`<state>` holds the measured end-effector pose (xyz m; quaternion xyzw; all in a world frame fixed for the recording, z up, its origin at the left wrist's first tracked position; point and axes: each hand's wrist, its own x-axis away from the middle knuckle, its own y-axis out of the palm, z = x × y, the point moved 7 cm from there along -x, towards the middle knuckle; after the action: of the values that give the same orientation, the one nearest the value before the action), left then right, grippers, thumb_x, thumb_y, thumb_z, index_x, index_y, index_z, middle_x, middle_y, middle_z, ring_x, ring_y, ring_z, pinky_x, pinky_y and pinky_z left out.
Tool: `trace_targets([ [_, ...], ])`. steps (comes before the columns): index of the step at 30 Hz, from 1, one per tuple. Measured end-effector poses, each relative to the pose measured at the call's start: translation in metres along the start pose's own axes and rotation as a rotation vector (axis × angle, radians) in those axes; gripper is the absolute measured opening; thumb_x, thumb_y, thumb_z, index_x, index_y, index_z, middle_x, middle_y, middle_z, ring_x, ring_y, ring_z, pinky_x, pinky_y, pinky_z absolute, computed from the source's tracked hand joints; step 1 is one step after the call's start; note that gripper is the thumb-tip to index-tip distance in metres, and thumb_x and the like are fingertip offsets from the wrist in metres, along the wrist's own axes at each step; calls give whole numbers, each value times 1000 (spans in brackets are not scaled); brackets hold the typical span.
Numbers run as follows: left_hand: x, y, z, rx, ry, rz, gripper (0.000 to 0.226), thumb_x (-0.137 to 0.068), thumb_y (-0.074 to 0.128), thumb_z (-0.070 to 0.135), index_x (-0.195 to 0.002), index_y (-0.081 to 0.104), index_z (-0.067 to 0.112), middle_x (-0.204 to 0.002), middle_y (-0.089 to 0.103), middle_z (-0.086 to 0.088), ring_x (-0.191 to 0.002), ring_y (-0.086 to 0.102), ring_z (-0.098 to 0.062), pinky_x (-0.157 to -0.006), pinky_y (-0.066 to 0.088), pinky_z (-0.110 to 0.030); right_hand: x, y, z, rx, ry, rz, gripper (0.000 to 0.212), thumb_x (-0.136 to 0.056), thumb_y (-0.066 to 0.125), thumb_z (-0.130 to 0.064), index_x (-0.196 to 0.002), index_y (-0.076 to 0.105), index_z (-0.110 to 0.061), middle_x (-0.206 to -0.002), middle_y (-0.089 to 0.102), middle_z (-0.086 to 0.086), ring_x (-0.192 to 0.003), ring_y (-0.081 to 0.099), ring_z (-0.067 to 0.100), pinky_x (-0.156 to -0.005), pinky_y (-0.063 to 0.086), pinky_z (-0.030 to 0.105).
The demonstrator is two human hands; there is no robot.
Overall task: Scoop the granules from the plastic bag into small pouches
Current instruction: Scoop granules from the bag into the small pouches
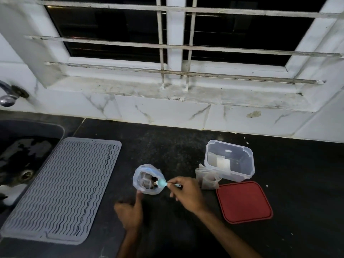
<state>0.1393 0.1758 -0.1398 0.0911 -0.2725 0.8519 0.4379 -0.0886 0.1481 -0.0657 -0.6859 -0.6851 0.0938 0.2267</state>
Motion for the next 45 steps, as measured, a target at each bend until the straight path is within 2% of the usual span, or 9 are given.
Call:
trace_targets([
  [6, 7, 33, 1, -82, -84, -378, 46, -87, 64, 51, -73, 71, 7, -73, 71, -13, -78, 68, -28, -78, 55, -45, -22, 31, -15, 495, -121, 13, 24, -94, 56, -39, -112, 70, -30, -99, 74, -8, -88, 69, 9, -76, 51, 23],
  [13, 1, 51, 12, -50, -60, -347, 25, -91, 63, 26, -74, 72, 10, -72, 72, -12, -79, 70, -30, -71, 57, -45, -30, 39, -21, 906, -178, -64, 24, -102, 42, -25, -115, 61, -17, -105, 70, 5, -94, 68, 24, -75, 49, 34],
  [16, 0, 50, 10, -22, -71, -312, 24, -90, 58, 22, -73, 67, 9, -70, 68, -14, -72, 64, -28, -72, 56, -50, -33, 40, -13, 891, -119, -60, 24, -101, 42, -24, -114, 61, -17, -105, 71, 5, -94, 69, 24, -78, 51, 36],
  [18, -3, 54, 7, -8, -77, -291, 26, -83, 60, 38, -82, 66, 13, -81, 70, -17, -72, 64, -26, -74, 57, -56, -33, 39, -10, 869, -101, -46, 25, -102, 42, -26, -114, 62, -18, -104, 71, 4, -92, 69, 24, -78, 52, 36],
  [21, -7, 63, 2, -3, -69, -276, 58, -70, 71, 64, -100, 55, 17, -85, 69, -6, -76, 67, -21, -73, 59, -49, -32, 38, -11, 798, -100, -22, 25, -102, 42, -29, -113, 62, -19, -103, 70, 2, -91, 68, 21, -76, 49, 32],
  [24, -2, 74, 15, -59, -10, -302, 69, -63, 71, 75, -95, 62, 15, -79, 71, -5, -75, 71, -25, -68, 60, -44, -32, 34, -13, 771, -100, -3, 27, -101, 42, -33, -112, 64, -21, -102, 71, 3, -91, 68, 21, -78, 50, 33],
  [29, 5, 71, 30, -54, 47, -263, 24, -86, 67, 45, -85, 63, 22, -80, 70, -2, -77, 68, -21, -75, 58, -48, -31, 29, -10, 745, -85, 3, 27, -101, 44, -32, -115, 63, -20, -104, 70, 2, -92, 67, 17, -81, 51, 31],
  [34, 6, 66, 34, -74, 161, -215, 17, -89, 66, 37, -86, 64, 20, -80, 68, 2, -79, 67, -18, -74, 55, -38, -35, 28, -9, 758, -63, 42, 26, -101, 44, -34, -113, 62, -20, -102, 71, 1, -89, 67, 15, -79, 54, 30],
  [45, 8, 70, 36, 0, 106, -242, 22, -92, 65, 25, -104, 55, 8, -94, 64, -6, -85, 61, -18, -68, 47, -31, -38, 46, -2, 850, -69, -64, 23, -100, 46, -22, -118, 59, -15, -110, 68, 7, -98, 66, 24, -81, 49, 35],
])
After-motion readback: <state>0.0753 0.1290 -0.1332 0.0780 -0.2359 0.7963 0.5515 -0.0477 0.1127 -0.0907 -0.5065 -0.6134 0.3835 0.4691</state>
